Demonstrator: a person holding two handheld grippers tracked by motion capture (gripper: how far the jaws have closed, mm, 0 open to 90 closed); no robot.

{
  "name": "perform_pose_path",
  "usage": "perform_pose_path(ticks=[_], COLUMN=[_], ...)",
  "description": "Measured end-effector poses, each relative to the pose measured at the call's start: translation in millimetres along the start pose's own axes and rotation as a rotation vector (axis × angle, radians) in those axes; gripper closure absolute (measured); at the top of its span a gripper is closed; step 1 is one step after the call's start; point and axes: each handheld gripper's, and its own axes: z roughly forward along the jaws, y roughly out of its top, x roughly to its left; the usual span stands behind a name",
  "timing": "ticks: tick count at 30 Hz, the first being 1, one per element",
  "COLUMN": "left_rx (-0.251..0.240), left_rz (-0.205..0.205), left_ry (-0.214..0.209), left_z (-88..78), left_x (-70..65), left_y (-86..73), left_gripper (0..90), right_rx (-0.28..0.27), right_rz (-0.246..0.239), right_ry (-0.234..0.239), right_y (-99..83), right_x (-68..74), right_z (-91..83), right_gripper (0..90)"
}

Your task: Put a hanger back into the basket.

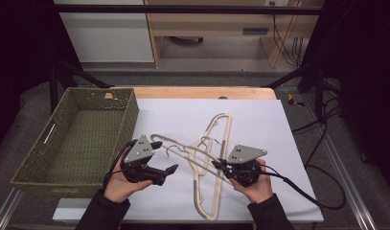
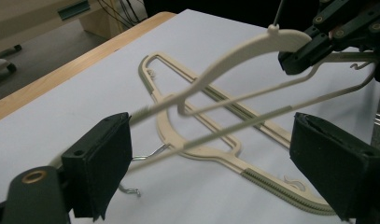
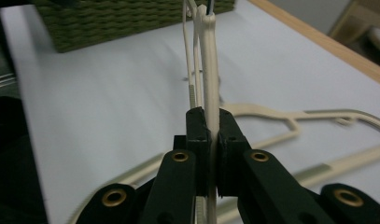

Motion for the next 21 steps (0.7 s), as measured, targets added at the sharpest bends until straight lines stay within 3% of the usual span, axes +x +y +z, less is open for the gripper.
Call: perform_pose_path(ticks=[1,2,5,9,11,12,13,16,17,19,21], left_rx=[0.002,0.006,0.021,0.062,0.08,0.096,0.106,0.126,0.127,0.131,0.145], left_rz=[0.006,0.015,0.033,0.067,0.089,0.106,0.116,0.122,0.126,0.132,0.145], left_ry=[-0.006,-0.01,-0.029,-0.06,-0.075,-0.081,-0.088,-0.107,-0.11,-0.113,-0.117], left_z=[2.1,3.9,9.3,16.9,21.1,22.2,24.4,27.5,27.7,27.4,26.6], left_x=[-2.1,-3.4,-7.1,-11.2,-12.8,-12.7,-13.5,-13.8,-14.3,-14.7,-15.3], left_y=[0.2,0.2,-0.9,-2.8,-4.5,-5.0,-6.3,-8.1,-8.5,-8.6,-8.6], left_gripper=[13.3,13.3,16.2,22.2,31.7,31.7,39.4,53.0,53.0,64.5,65.4], right_rx=[-0.003,-0.003,-0.006,-0.002,0.003,0.003,0.005,0.012,0.019,0.027,0.027], right_rz=[-0.017,-0.017,-0.028,-0.037,-0.038,-0.038,-0.036,-0.042,-0.041,-0.045,-0.044], right_ry=[0.056,0.056,0.144,0.174,0.205,0.205,0.225,0.238,0.241,0.252,0.256], right_y=[3.8,3.8,8.0,9.1,9.0,9.0,8.8,8.5,8.3,7.6,7.5], right_x=[7.3,7.3,17.8,21.8,23.4,23.4,23.8,23.8,24.3,24.5,24.2], right_z=[3.9,3.9,9.3,11.3,12.5,12.5,13.4,14.4,14.8,16.6,16.7], right_gripper=[87.0,87.0,86.9,86.9,86.9,86.9,87.0,86.9,87.0,86.9,86.9])
